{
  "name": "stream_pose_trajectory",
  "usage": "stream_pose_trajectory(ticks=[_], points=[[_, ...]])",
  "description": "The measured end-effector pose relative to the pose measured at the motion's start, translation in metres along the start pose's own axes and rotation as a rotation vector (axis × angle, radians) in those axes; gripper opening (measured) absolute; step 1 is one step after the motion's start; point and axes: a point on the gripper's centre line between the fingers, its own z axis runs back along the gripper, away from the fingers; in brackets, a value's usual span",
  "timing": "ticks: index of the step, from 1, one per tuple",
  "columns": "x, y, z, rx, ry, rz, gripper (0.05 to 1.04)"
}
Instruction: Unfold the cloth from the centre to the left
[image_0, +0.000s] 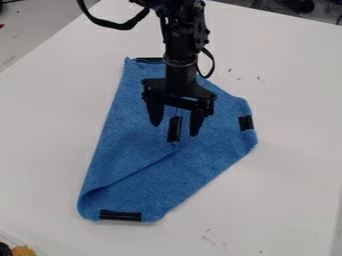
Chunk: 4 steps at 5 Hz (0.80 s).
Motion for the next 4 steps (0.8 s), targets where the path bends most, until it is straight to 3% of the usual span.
stream_pose_trajectory(ticks=[1,2,3,4], points=[[0.003,-0.004,-0.003,-0.028,-0.013,0.001,0.981],[0.000,-0.007,-0.016,-0.048,0.021,-0.014,0.948],[0.005,-0.008,-0.019,-0.063,0.022,-0.017,0.901],[0.009,-0.005,-0.019,-0.065,0.022,-0.013,0.604]])
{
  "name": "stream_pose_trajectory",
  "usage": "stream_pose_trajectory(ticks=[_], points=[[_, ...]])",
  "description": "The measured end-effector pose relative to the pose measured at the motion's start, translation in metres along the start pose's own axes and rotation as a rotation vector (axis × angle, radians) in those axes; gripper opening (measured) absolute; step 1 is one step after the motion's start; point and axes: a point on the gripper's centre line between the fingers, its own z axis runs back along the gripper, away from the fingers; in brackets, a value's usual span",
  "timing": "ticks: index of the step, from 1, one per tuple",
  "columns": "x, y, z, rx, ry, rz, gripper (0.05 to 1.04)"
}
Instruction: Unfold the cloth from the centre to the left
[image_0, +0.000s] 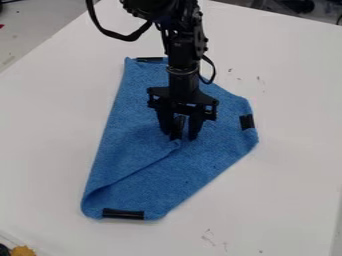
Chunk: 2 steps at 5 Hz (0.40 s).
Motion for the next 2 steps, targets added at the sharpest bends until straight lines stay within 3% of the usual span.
stream_pose_trajectory(ticks=[1,2], points=[[0.0002,0.0008,0.0007,0.003,0.006,-0.007,0.317],[0.0004,0.0010,0.0007,0.007,0.004,0.000,0.156]])
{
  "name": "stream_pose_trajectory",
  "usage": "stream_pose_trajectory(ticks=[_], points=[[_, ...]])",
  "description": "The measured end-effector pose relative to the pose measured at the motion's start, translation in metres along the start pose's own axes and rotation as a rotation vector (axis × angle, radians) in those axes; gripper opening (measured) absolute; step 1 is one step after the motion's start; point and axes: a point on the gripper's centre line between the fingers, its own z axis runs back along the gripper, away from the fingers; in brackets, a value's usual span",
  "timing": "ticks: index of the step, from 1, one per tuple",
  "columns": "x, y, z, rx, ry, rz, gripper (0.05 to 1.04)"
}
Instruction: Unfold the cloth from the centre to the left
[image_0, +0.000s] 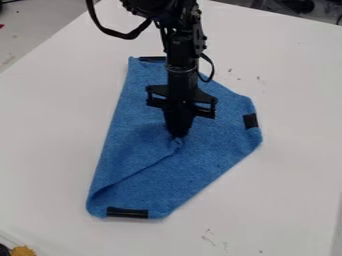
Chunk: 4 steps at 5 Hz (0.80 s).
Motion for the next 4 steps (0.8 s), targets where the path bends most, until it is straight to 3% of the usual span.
stream_pose_trajectory(ticks=[1,2,3,4], points=[[0.001,0.002,0.001,0.010,-0.013,0.011,0.081],[0.001,0.003,0.034,0.080,-0.077,0.017,0.070],[-0.012,0.023,0.058,0.137,-0.133,0.047,0.068],[-0.030,0.054,0.060,0.169,-0.154,0.106,0.068]])
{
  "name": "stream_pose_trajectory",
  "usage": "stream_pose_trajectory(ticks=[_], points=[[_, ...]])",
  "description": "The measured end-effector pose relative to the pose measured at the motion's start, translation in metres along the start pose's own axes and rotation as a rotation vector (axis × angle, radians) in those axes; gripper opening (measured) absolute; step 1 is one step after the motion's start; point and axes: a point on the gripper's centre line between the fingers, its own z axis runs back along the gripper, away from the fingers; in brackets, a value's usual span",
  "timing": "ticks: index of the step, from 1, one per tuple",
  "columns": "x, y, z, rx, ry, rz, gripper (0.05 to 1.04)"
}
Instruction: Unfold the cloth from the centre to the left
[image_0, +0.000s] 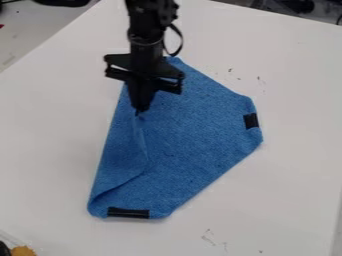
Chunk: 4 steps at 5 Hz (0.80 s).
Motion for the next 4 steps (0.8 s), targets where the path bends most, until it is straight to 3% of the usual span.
stream_pose_trajectory(ticks=[1,4], points=[[-0.018,0.031,-0.018,-0.007,0.024,0.043,0.068],[-0.050,0.097,-0.051,-0.061,0.012,0.118,0.068]])
